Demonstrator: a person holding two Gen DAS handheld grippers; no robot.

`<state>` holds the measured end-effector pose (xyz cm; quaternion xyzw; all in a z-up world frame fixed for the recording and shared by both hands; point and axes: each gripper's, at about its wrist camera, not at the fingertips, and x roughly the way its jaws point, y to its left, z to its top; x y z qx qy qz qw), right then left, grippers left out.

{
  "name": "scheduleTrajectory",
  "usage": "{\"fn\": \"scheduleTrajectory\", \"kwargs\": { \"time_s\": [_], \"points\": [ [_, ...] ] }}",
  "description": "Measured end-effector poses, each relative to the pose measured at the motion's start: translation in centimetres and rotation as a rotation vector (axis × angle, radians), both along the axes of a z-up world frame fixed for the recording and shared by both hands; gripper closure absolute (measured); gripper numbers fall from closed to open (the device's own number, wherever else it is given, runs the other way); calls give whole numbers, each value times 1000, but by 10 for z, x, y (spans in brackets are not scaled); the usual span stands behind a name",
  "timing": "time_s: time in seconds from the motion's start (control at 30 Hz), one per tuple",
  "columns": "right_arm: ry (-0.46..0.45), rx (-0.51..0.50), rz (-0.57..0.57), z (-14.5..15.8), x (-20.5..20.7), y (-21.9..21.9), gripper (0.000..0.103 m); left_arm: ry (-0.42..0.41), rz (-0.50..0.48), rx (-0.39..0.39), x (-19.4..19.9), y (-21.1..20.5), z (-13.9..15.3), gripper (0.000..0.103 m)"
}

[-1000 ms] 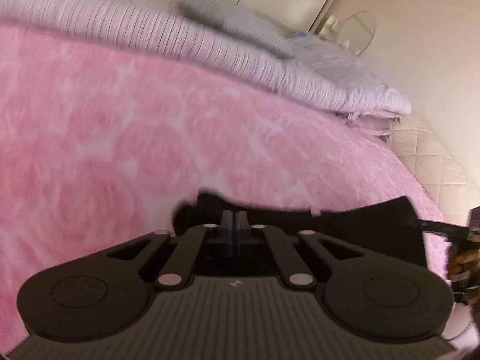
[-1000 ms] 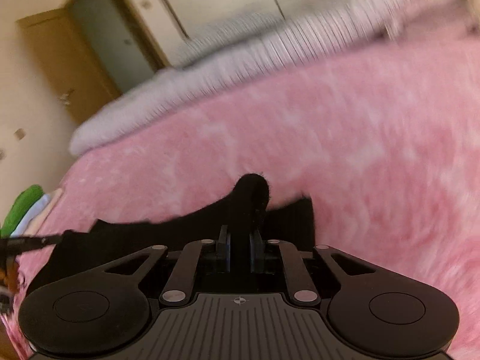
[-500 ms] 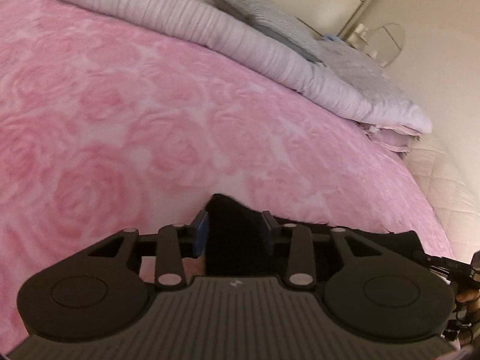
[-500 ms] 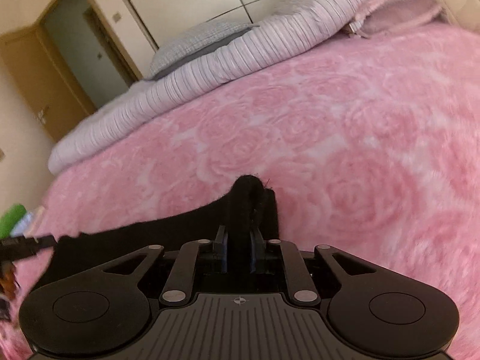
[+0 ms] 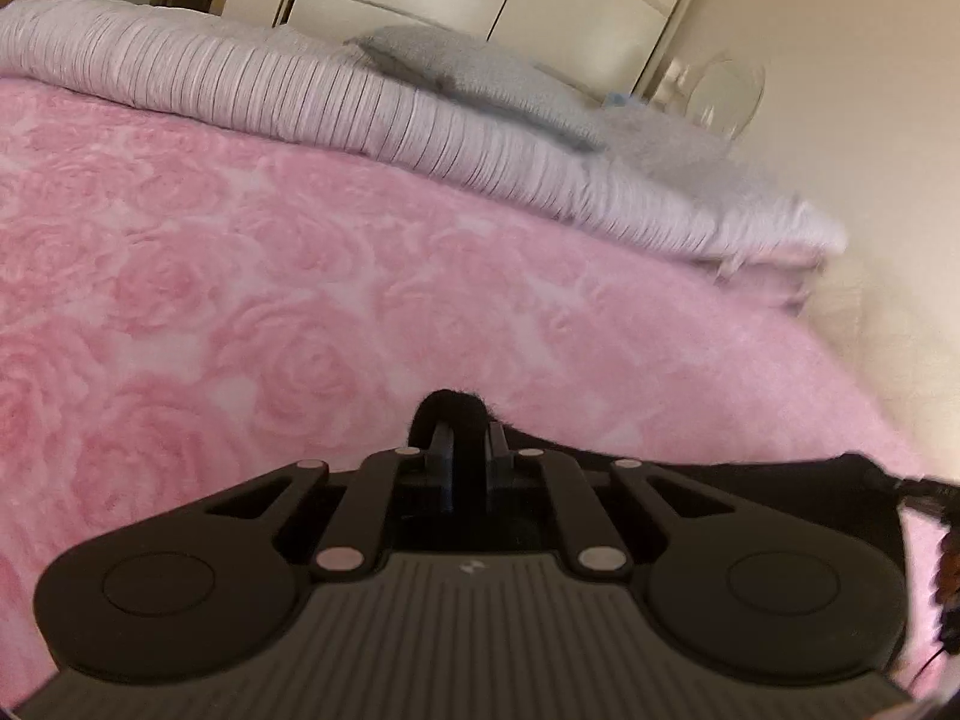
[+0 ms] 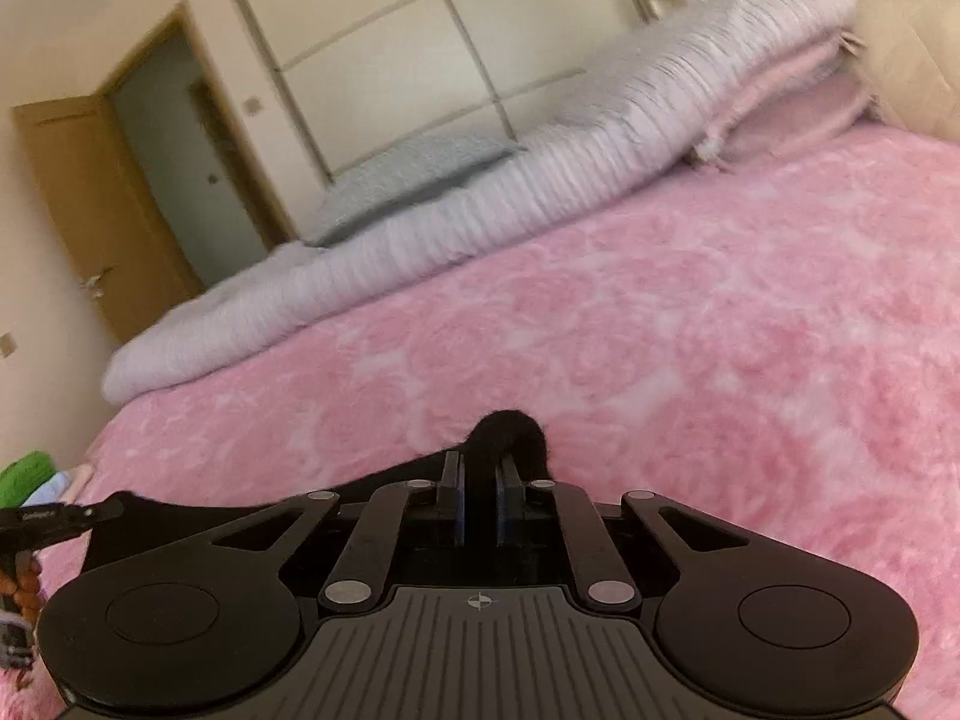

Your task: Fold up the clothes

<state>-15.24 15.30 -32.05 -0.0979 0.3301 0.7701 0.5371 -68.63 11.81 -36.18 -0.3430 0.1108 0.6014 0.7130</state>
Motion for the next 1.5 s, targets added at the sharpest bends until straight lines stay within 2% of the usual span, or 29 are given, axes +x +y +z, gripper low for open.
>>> {"fn": "scheduleTrajectory", "kwargs": {
  "time_s": [0.1, 0.17, 0.23, 0.3, 0.33, 0.4, 0.43, 0.53, 0.6, 0.67, 0.7, 0.73, 0.8, 0.83, 0.87, 0.9, 0.93, 1.0, 1.1, 1.17, 1.23, 1.37, 1.47, 1.5],
  "points": [
    [-64, -87, -24, -26, -9, 14, 95, 38, 21, -61, 2, 9, -22, 93],
    [-68, -129, -47, -37, -9, 15, 88, 22, 37, -59, -2, 6, -21, 89],
    [-77, -147, -78, -32, -6, 13, 68, 41, 62, -56, -4, -3, -11, 85],
    [-101, -135, -115, -20, -3, 5, 62, 126, 88, -44, 1, -17, 3, 83],
    [-118, -117, -135, -13, -3, -2, 61, 177, 102, -40, 4, -25, 11, 87],
    [-176, -59, -179, 4, -8, -21, 59, 249, 105, -39, 13, -44, 22, 87],
    [-200, -29, -182, 10, -13, -33, 59, 253, 86, -27, 20, -56, 27, 86],
    [-214, 16, -68, 15, -44, -69, 59, 267, 10, 10, 49, -92, 36, 86],
    [-243, 18, 52, 4, -73, -93, 59, 284, -53, 37, 71, -114, 34, 85],
    [-334, 30, 110, -13, -98, -114, 59, 325, -76, 29, 85, -127, 23, 86],
    [-383, 38, 131, -22, -109, -123, 60, 349, -62, 0, 87, -130, 14, 88],
    [-430, 45, 132, -30, -112, -130, 60, 348, -35, -13, 80, -133, 8, 88],
    [-498, 52, 90, -44, -103, -138, 60, 344, 21, -38, 66, -139, -3, 95],
    [-507, 53, 54, -46, -93, -139, 59, 341, 45, -49, 60, -142, -7, 100],
    [-467, 32, 35, -45, -81, -138, 59, 332, 47, -55, 55, -144, -4, 100],
    [-396, -4, 27, -42, -68, -135, 59, 331, 46, -63, 52, -143, -1, 100],
    [-373, -25, 24, -37, -64, -132, 59, 336, 44, -70, 54, -142, 3, 100],
    [-390, -48, 24, -28, -69, -127, 59, 334, 24, -66, 61, -134, 13, 101],
    [-356, -12, 31, -12, -80, -117, 59, 315, -56, -29, 83, -117, 25, 97],
    [-300, -4, 53, -8, -86, -99, 59, 318, -115, -19, 101, -95, 26, 96],
    [-290, 5, 65, -9, -95, -76, 59, 319, -174, -11, 120, -72, 27, 96],
    [-344, -16, 110, -17, -111, -23, 59, 303, -304, -42, 156, -24, 14, 96],
    [-412, -32, 170, -36, -121, 0, 59, 355, -386, -31, 186, -15, -1, 96],
    [-450, -21, 176, -40, -122, 1, 59, 396, -384, -22, 188, -15, -7, 96]
  ]
}}
